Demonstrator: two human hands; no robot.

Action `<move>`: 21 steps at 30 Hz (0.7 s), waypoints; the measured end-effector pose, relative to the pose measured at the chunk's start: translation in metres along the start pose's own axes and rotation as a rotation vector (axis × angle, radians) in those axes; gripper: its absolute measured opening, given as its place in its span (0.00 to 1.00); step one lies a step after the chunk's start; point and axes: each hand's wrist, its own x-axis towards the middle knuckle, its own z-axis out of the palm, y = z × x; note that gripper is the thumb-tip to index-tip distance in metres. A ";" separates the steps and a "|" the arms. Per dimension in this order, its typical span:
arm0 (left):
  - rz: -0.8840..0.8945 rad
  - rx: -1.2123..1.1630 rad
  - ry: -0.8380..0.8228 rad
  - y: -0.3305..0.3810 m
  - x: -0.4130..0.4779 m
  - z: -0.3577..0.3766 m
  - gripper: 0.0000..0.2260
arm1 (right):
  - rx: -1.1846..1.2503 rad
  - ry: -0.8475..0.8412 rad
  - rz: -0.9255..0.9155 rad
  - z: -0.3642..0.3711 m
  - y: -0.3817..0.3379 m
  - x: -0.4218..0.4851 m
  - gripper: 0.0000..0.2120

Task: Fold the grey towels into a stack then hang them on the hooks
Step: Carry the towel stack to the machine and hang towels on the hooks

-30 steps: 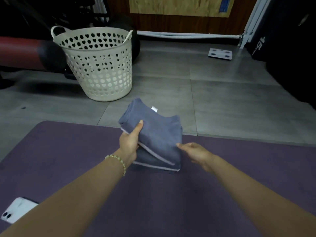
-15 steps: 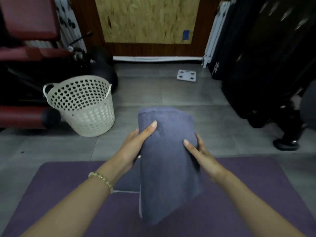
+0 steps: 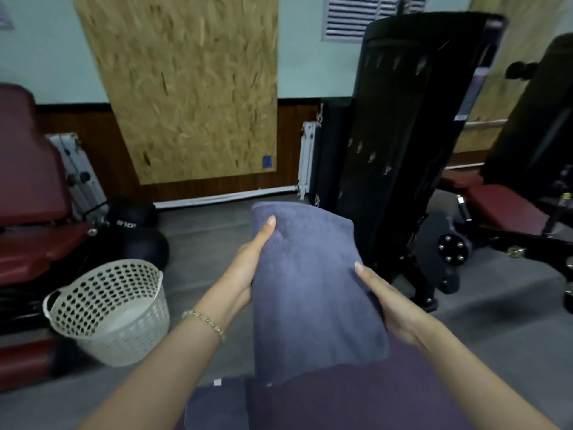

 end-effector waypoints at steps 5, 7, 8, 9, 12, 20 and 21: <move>0.028 -0.048 -0.020 0.031 0.040 0.060 0.38 | -0.035 0.126 -0.051 -0.031 -0.041 0.008 0.54; 0.067 -0.076 0.036 0.039 0.059 0.087 0.33 | -0.028 0.191 -0.046 -0.044 -0.052 0.017 0.68; 0.090 -0.115 0.069 0.044 0.069 0.101 0.31 | 0.004 0.208 -0.004 -0.050 -0.056 0.024 0.68; 0.106 -0.159 0.104 0.049 0.079 0.113 0.30 | 0.067 0.203 0.060 -0.056 -0.060 0.031 0.63; 0.149 -0.274 0.202 0.062 0.114 0.141 0.29 | 0.291 0.028 0.119 -0.068 -0.077 0.051 0.35; 0.170 -0.180 0.308 0.077 0.242 0.159 0.27 | 0.436 0.135 0.037 -0.109 -0.123 0.169 0.25; 0.156 -0.154 0.306 0.078 0.264 0.158 0.28 | 0.399 0.182 -0.004 -0.115 -0.127 0.188 0.24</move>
